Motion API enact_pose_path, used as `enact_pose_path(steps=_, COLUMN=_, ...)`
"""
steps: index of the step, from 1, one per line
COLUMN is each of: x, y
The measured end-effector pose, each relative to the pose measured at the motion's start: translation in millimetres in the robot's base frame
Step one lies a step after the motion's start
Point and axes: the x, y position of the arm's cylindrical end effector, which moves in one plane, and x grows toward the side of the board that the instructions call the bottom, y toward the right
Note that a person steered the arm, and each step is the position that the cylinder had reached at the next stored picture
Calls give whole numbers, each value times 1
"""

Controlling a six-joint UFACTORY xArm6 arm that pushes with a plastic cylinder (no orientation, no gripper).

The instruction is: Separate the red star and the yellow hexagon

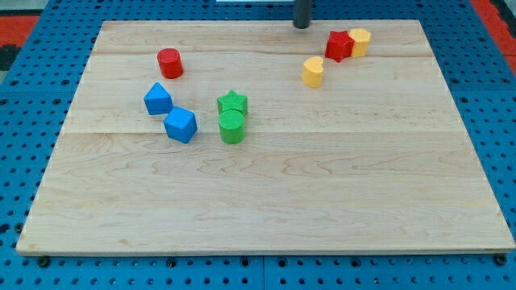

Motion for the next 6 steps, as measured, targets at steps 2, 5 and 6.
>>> enact_pose_path(steps=2, x=37, y=64)
enact_pose_path(steps=5, x=71, y=67)
enact_pose_path(steps=6, x=132, y=71)
